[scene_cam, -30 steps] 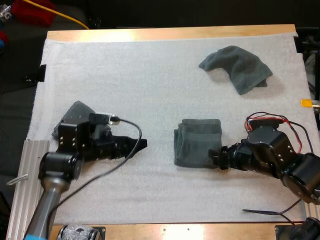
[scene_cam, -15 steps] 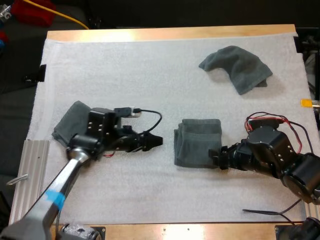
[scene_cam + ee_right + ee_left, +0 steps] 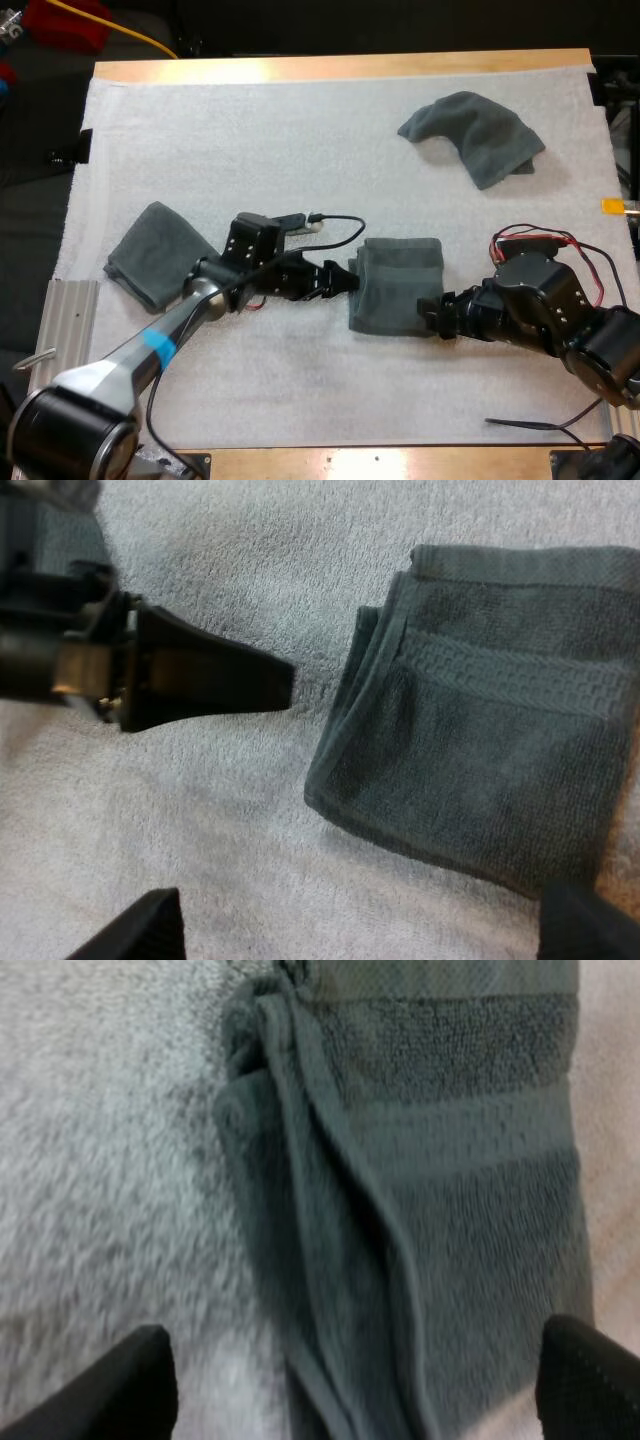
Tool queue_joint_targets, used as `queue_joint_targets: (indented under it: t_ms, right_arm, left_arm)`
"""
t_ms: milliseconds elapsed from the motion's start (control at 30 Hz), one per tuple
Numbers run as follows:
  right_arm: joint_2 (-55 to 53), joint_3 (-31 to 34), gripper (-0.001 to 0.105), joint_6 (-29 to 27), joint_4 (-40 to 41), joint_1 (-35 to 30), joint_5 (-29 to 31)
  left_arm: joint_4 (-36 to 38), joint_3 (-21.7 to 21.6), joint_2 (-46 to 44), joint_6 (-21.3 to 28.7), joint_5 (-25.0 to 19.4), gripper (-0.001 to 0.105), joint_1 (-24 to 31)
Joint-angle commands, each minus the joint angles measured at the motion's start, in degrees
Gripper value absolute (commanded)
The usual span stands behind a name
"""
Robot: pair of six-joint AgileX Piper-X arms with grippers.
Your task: Pick towel from pile, fold and stack
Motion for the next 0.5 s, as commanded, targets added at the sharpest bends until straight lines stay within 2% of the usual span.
queue_joint_targets:
  t_ms: [0, 200, 467]
  right_arm:
    - [-0.30, -0.34, 0.069, -0.66, 0.20, 0.12, -0.11]
    - [-0.30, -0.34, 0.069, -0.66, 0.20, 0.12, -0.10]
    - [-0.30, -0.34, 0.069, -0.66, 0.28, 0.12, -0.10]
  left_arm:
    - [-0.81, -1.38, 0.68, -0.40, -0.57, 0.072, -0.54]
    - [1.58, -5.47, 5.33, -1.35, -1.83, 0.072, -1.52]
    - [9.26, -10.30, 10.48, -1.35, -1.39, 0.072, -1.84]
